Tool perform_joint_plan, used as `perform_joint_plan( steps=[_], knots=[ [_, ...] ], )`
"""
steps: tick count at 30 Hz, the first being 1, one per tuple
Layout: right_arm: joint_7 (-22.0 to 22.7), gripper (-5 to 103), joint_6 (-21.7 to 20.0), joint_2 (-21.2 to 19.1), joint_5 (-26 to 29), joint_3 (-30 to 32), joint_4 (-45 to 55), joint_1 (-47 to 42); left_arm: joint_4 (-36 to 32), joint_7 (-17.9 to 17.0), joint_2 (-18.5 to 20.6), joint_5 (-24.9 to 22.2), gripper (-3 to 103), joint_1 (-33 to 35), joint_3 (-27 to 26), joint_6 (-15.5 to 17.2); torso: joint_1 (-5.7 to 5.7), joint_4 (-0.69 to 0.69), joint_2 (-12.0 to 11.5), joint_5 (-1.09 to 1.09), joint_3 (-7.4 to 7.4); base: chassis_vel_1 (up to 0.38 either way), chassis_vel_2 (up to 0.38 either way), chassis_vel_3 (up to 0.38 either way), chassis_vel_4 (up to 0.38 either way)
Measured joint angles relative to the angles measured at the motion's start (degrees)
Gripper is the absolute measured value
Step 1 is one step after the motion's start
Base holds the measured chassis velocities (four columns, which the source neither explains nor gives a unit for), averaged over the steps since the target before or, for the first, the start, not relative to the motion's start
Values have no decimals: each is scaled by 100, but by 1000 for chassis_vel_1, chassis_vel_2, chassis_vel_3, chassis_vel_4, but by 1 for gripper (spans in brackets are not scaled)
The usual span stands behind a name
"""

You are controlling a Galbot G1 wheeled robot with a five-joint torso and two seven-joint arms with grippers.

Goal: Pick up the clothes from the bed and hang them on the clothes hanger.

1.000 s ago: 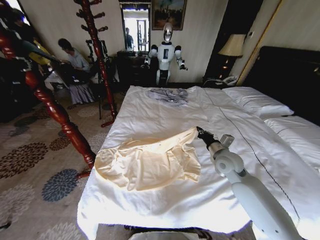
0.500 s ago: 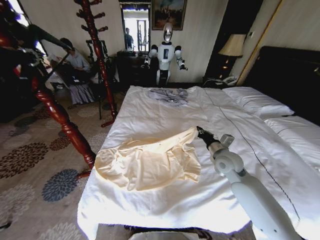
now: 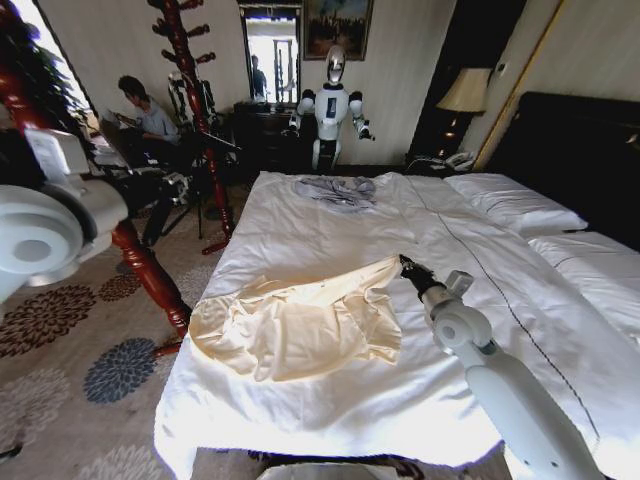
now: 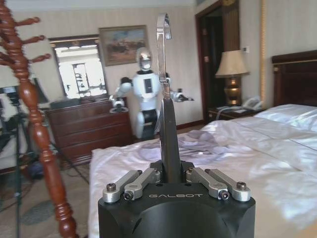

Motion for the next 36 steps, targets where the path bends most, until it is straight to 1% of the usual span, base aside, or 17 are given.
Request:
perform_joint_plan(
  steps=[1,3,5,6,7,8,9,10,11,13,15,16,19,21,23,24,36],
  knots=[
    [3,0,1,-1,3,5,-3,-7,65,537,-58,332,16,309,-15,-304,0,0,0,1,0,0,0,0,0],
    [17,0,2,15,8,16,-9,-8,174,1260,-149,768,16,736,-26,-713,0,0,0,0,0,0,0,0,0],
    [37,0,2,30,17,29,-17,-8,280,1779,-213,1140,16,1080,-20,-900,0,0,0,0,0,0,0,0,0],
    [37,0,2,30,17,29,-17,-8,280,1779,-213,1140,16,1080,-20,-900,0,0,0,0,0,0,0,0,0],
    [44,0,2,32,19,31,-22,-9,322,1945,-240,1291,16,1197,-1,-984,0,1,0,0,0,0,0,0,0],
    [49,0,2,34,20,35,-34,-17,394,2204,-305,1560,16,1342,72,-1139,0,2,0,0,0,0,0,0,0],
    [51,0,2,34,21,41,-37,-23,430,2298,-335,1683,16,1380,126,-1214,0,1,0,0,0,0,0,0,0],
    [51,0,2,34,21,41,-37,-23,430,2298,-335,1683,16,1380,126,-1214,0,1,0,0,0,0,0,0,0],
    [54,0,2,34,20,58,-51,-34,530,2482,-406,1969,16,1417,322,-1397,0,0,0,-1,0,0,0,0,0],
    [55,0,2,33,20,77,-71,-47,629,2699,-476,2248,16,1424,565,-1591,0,-1,0,0,0,0,0,0,0],
    [55,0,2,31,8,83,-110,-43,762,3146,-574,2567,16,1423,910,-1916,0,-1,0,0,0,0,0,0,0],
    [55,0,2,31,8,83,-110,-43,762,3146,-574,2567,16,1423,910,-1916,0,-1,0,0,0,0,0,0,0],
    [57,0,2,56,-5,80,-169,21,852,3585,-660,2938,16,1421,1280,-2160,0,0,0,0,0,0,0,0,0],
    [58,0,3,67,-15,77,-192,42,859,3630,-682,3023,16,1419,1368,-2201,0,0,0,0,0,0,0,0,0],
    [57,0,11,85,-64,52,-261,98,847,3630,-752,3282,16,1371,1648,-2286,0,-1,0,0,0,0,0,0,0],
    [52,0,14,87,-85,38,-281,112,820,3627,-761,3316,16,1367,1721,-2294,0,-1,0,0,0,0,0,0,0],
    [15,0,34,96,-207,-70,-192,215,461,3703,-804,3295,16,1537,2103,-2245,0,0,0,1,0,0,0,0,0]
  ],
)
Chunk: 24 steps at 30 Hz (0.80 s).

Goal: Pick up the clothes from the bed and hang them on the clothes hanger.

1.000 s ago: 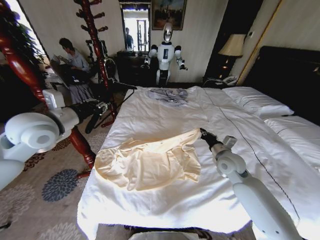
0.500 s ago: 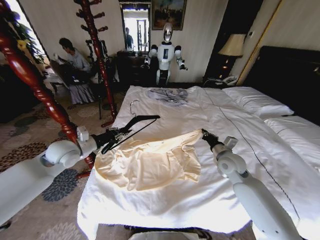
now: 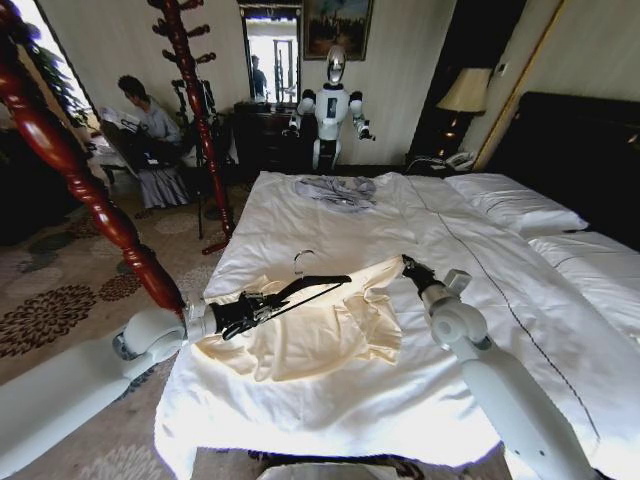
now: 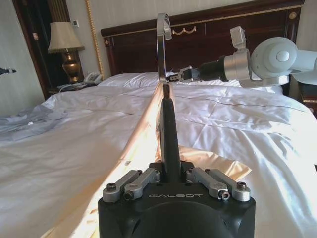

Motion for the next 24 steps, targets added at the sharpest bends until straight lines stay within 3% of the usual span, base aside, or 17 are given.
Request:
perform_joint_plan(
  steps=[6,15,24],
  knots=[
    [-1,0,-10,-31,1,16,199,-71,175,-98,-198,41,16,-257,319,23,0,1,0,0,0,0,0,0,0],
    [-4,0,-50,-14,15,261,683,-402,560,-198,-681,131,16,-1107,1457,84,0,-1,0,0,0,0,0,0,0],
    [4,0,-64,-105,161,385,843,-489,754,-210,-843,176,16,-1289,1591,68,0,0,0,0,0,0,0,0,0]
  ],
)
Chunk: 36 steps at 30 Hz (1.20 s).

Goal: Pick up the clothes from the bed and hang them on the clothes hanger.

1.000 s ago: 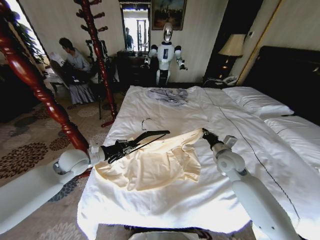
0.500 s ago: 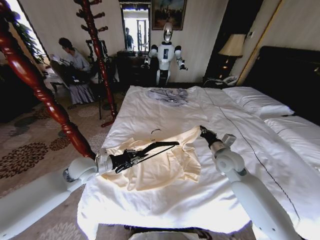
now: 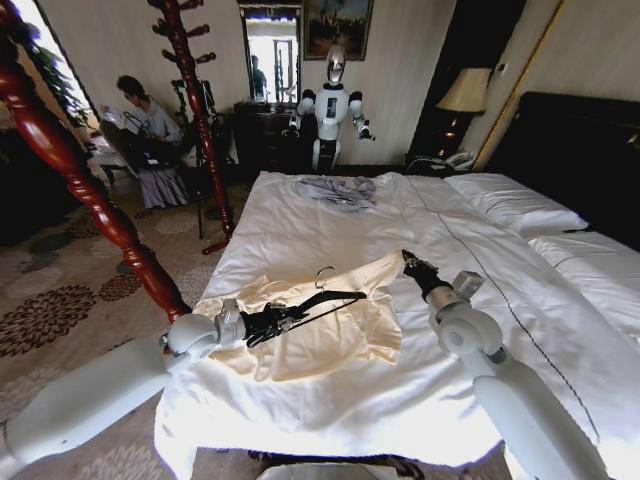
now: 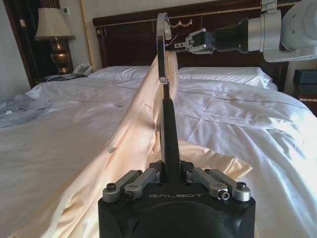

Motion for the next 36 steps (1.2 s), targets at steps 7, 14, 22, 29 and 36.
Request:
perform_joint_plan(
  steps=[7,14,22,29,36],
  knots=[
    [59,0,-48,-10,171,-44,175,76,240,-26,-103,-4,16,-173,119,-15,0,1,0,0,0,0,0,0,0],
    [152,0,-118,-86,533,-35,439,77,636,-119,-403,-5,16,-406,362,-38,0,0,0,-1,0,0,0,0,0],
    [468,0,-259,-68,1460,2,720,147,1020,-234,-926,-262,16,-513,583,-42,0,1,0,-2,0,0,0,0,0],
    [628,0,-296,-66,1819,-21,618,417,867,-338,-1096,-443,16,-735,816,44,0,0,0,0,0,0,0,0,0],
    [818,0,-300,-88,2265,37,783,636,1018,-446,-1071,-392,16,-773,749,34,0,1,0,-1,1,0,0,0,0]
  ],
)
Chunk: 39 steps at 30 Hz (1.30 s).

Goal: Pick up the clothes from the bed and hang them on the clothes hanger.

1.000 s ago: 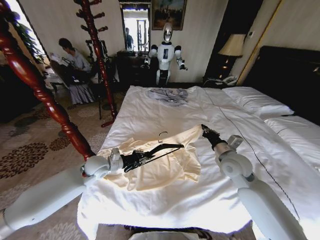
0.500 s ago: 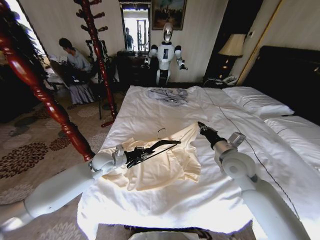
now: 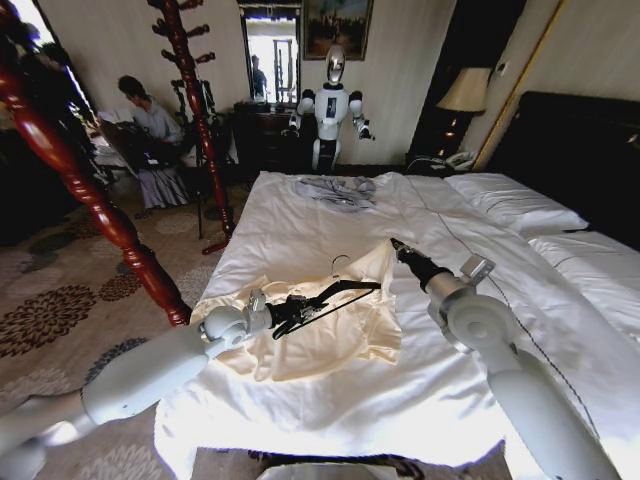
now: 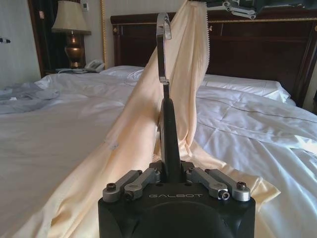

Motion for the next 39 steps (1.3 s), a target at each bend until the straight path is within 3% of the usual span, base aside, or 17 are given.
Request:
perform_joint_plan(
  steps=[5,12,19,31,39],
  knots=[
    [63,0,-4,-92,196,80,207,108,-21,-76,36,-70,16,-20,-191,-9,0,-3,0,0,0,0,0,0,0],
    [89,0,-38,-189,370,167,280,223,-155,-79,440,-81,16,191,-453,-40,0,1,0,0,-1,0,0,0,0],
    [87,0,-41,-138,325,73,274,225,-408,-154,445,-89,16,303,-414,-39,0,-1,0,0,-1,0,0,0,0],
    [156,0,-37,-106,444,101,285,85,-284,-204,187,-47,16,190,18,-2,0,-1,0,0,-1,0,0,0,0],
    [224,0,-60,127,259,-52,475,-498,11,-275,-342,-101,16,161,4,-5,0,-2,0,2,-1,0,0,0,0]
  ],
)
